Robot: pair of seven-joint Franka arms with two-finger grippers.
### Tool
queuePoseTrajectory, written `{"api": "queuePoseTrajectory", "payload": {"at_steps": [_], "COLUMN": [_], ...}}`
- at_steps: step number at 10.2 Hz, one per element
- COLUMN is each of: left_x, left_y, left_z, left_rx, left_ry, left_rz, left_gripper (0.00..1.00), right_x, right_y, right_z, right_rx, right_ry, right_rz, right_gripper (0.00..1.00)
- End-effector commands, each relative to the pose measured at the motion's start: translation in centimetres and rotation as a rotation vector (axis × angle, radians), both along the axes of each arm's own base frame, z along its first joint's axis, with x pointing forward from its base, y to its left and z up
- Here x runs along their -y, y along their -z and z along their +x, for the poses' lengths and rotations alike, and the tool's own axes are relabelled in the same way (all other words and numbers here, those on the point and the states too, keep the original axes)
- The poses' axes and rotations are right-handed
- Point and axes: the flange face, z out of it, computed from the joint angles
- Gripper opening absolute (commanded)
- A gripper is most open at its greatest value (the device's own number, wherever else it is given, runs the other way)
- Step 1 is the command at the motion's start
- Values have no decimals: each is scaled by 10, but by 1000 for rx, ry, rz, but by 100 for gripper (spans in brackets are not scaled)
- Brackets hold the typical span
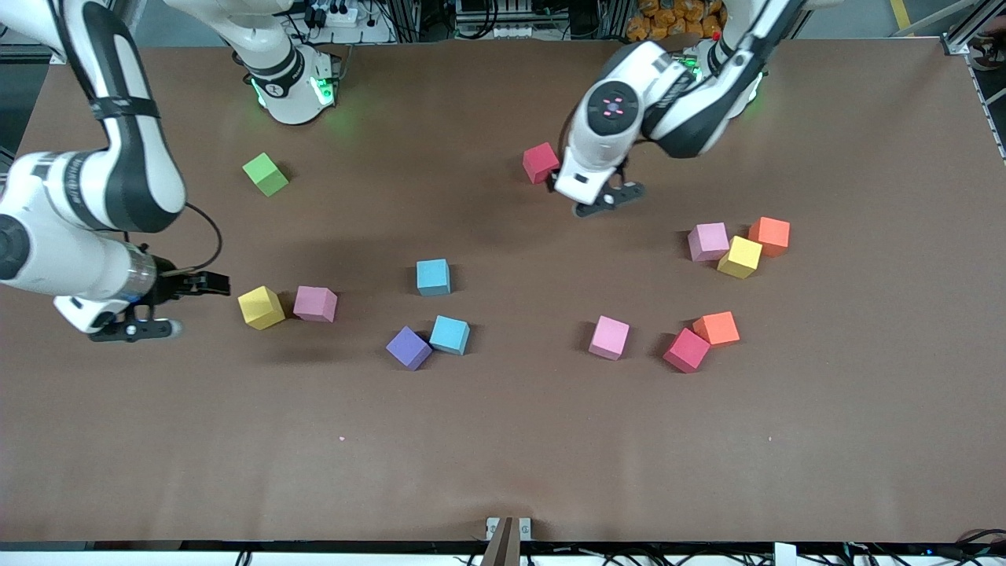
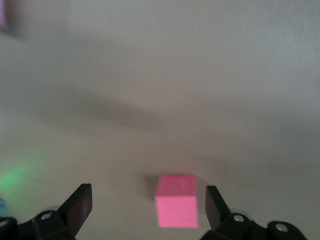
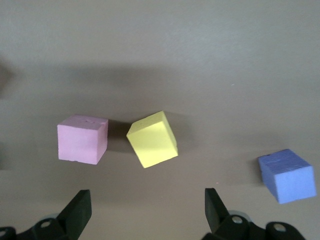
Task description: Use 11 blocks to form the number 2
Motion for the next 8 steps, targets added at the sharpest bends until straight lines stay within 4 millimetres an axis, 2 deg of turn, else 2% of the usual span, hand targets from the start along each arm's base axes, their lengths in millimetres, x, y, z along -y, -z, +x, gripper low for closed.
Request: {"api": "queuePoseTrajectory", "payload": {"at_steps": [1, 3, 5, 8], "left_x": [55, 69, 63, 57], "left_y": [37, 59, 76, 85], "left_z": [-52, -66, -88, -96], "left_rx": [-12, -33, -47, -50], "left_ry": [-173, -240, -205, -188], "left_rz": [-30, -26, 14, 36], "left_gripper": [100, 100, 100, 100], "right_x": [-14, -31, -48, -55], "right_y": [17, 28, 33, 42], "right_z": [2, 1, 0, -4], "right_rx": [-19, -36, -49, -73], "right_ry": [-14, -43, -70, -100], "right_rz": [9, 8, 8, 12], "right_gripper": [100, 100, 100, 100]}}
